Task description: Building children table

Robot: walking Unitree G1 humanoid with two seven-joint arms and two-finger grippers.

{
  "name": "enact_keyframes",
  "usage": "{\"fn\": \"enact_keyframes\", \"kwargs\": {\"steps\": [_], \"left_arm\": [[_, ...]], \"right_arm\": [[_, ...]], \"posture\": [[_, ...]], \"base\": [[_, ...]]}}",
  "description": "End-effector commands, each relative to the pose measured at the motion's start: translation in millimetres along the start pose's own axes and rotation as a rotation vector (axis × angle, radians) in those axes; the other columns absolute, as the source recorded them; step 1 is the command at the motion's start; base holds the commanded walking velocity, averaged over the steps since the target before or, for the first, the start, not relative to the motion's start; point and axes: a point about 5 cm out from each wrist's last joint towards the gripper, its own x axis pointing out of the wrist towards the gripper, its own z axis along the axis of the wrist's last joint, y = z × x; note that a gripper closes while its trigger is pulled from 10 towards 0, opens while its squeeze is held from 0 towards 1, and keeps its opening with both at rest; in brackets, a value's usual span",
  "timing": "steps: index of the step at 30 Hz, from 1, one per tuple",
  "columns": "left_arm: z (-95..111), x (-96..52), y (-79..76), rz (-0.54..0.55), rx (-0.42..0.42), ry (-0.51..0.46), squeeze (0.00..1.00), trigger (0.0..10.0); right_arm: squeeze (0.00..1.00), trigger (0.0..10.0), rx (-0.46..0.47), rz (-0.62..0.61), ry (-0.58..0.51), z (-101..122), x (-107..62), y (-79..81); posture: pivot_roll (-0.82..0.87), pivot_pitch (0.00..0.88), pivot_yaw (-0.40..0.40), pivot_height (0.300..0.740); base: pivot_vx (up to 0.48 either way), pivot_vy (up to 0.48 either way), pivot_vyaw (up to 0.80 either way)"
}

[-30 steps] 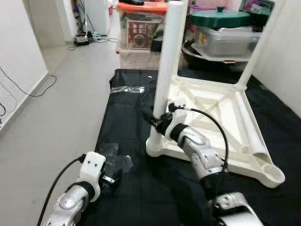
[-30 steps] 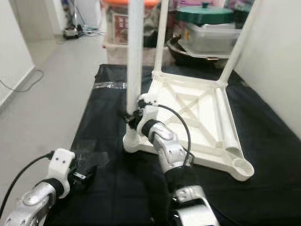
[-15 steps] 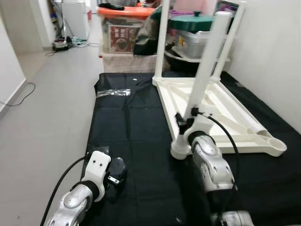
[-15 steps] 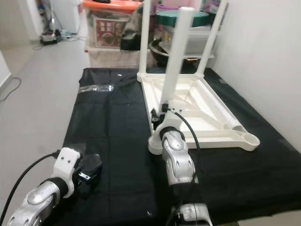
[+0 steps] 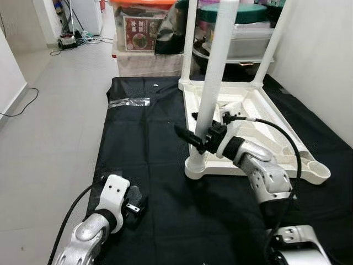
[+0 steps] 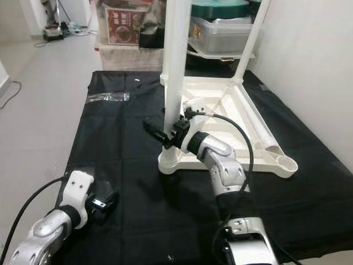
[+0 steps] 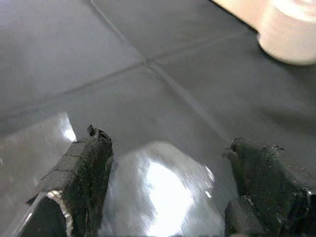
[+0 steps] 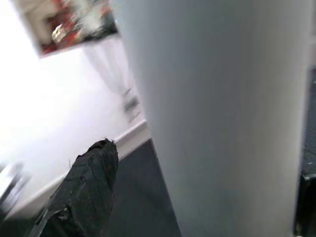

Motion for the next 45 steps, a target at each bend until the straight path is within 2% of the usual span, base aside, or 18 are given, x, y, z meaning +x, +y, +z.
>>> {"fn": "enact_keyframes", "kwargs": {"steps": [1, 4, 5, 6, 8, 13, 15, 16, 18, 20, 23, 24, 30, 31, 34, 36, 42, 45], "left_arm": [[-3, -2.2, 4.5, 0.012, 0.01, 0.016, 0.0, 10.0], [-4, -4.5, 8.0, 0.025, 0.01, 0.016, 0.0, 10.0], [-5, -5.3, 7.4, 0.024, 0.01, 0.02, 0.0, 10.0], [-5, -5.3, 7.4, 0.024, 0.01, 0.02, 0.0, 10.0], [-7, -6.4, 0.6, -0.002, 0.011, 0.027, 0.0, 10.0], [-6, -6.5, -1.4, -0.009, 0.012, 0.026, 0.0, 10.0], [-5, -6.4, -0.8, -0.005, 0.011, 0.024, 0.0, 10.0], [-5, -6.4, -0.8, -0.005, 0.011, 0.024, 0.0, 10.0], [-7, -5.7, -3.5, -0.008, 0.009, 0.026, 0.0, 10.0], [-8, -5.0, -5.0, -0.01, 0.007, 0.029, 0.0, 10.0], [-10, -3.6, -9.4, -0.023, 0.002, 0.031, 0.0, 10.0], [-10, -3.7, -10.6, -0.032, 0.004, 0.03, 0.0, 10.0], [-11, -4.8, -6.1, -0.028, 0.008, 0.032, 0.0, 10.0], [-11, -5.1, -4.2, -0.023, 0.009, 0.033, 0.0, 10.0], [-10, -5.5, -1.1, -0.014, 0.009, 0.029, 0.0, 10.0], [-10, -5.0, -0.9, -0.012, 0.007, 0.029, 0.0, 10.0], [-9, -3.6, -2.0, -0.015, 0.008, 0.027, 0.0, 10.0], [-6, -1.2, 0.0, -0.01, 0.014, 0.023, 0.0, 10.0]], "right_arm": [[0.0, 10.0, 0.055, 0.289, 0.076, -25, 8.9, 37.2], [0.0, 10.0, 0.073, 0.41, 0.091, -34, 5.8, 52.4], [0.0, 4.8, 0.079, 0.425, 0.092, -38, 5.1, 56.9], [0.0, 4.8, 0.079, 0.425, 0.092, -38, 5.1, 56.9], [0.0, 0.0, 0.131, 0.342, 0.047, -44, 8.9, 57.9], [0.0, 0.0, 0.115, -0.207, 0.053, -57, 20.1, 21.2], [0.0, 0.0, 0.096, -0.854, 0.224, -75, -5.6, -19.9], [0.0, 0.0, 0.096, -0.854, 0.224, -75, -5.6, -19.9], [0.0, 0.0, 0.075, -1.323, 0.396, -94, -56.1, -32.7], [0.0, 0.0, 0.058, -1.388, 0.419, -97, -68.6, -28.4], [0.0, 0.0, 0.021, -1.396, 0.41, -96, -69.1, -16.8], [0.0, 8.5, 0.029, -1.338, 0.393, -93, -59.2, -11.3], [0.0, 10.0, 0.105, -1.121, 0.227, -82, -25.2, -2.5], [1.0, 10.0, 0.121, -1.078, 0.172, -77, -16.4, -1.2], [1.0, 10.0, 0.178, -0.883, -0.047, -41, 7.5, -8.9], [0.0, 10.0, 0.16, -0.783, -0.125, -19, 13.5, -16.8], [0.0, 10.0, 0.13, -0.586, -0.165, 2, 18.3, -20.7], [0.0, 10.0, 0.124, -0.167, -0.189, 22, 24.9, -2.1]], "posture": [[0.13, 0.0, -0.087, 0.74], [0.14, 0.0, -0.089, 0.74], [0.14, 0.0, -0.086, 0.74], [0.14, 0.0, -0.086, 0.74], [0.13, 0.0, -0.075, 0.74], [0.12, 0.0, -0.076, 0.74], [0.12, 0.0, -0.073, 0.74], [0.12, 0.0, -0.073, 0.74], [0.11, 0.0, -0.071, 0.74], [0.11, 0.0, -0.058, 0.74], [0.1, 0.0, -0.055, 0.74], [0.1, 0.0, -0.057, 0.74], [0.1, 0.0, -0.062, 0.74], [0.1, 0.0, -0.062, 0.74], [0.11, 0.0, -0.069, 0.74], [0.11, 0.0, -0.066, 0.74], [0.12, 0.0, -0.073, 0.74], [0.12, 0.0, -0.073, 0.74]], "base": [[0.0, 0.0, 0.0], [0.0, 0.0, 0.0], [0.0, 0.0, 0.0], [0.0, 0.0, 0.0], [0.0, 0.0, 0.0], [0.0, 0.0, 0.0], [0.0, 0.0, 0.0], [0.0, 0.0, 0.0], [0.0, 0.0, 0.0], [0.0, 0.0, 0.0], [0.0, 0.0, 0.0], [0.0, 0.0, 0.0], [0.0, 0.0, 0.0], [0.0, 0.0, 0.0], [0.0, 0.0, 0.0], [0.0, 0.0, 0.0], [0.0, 0.0, 0.0], [0.0, 0.0, 0.0]]}}
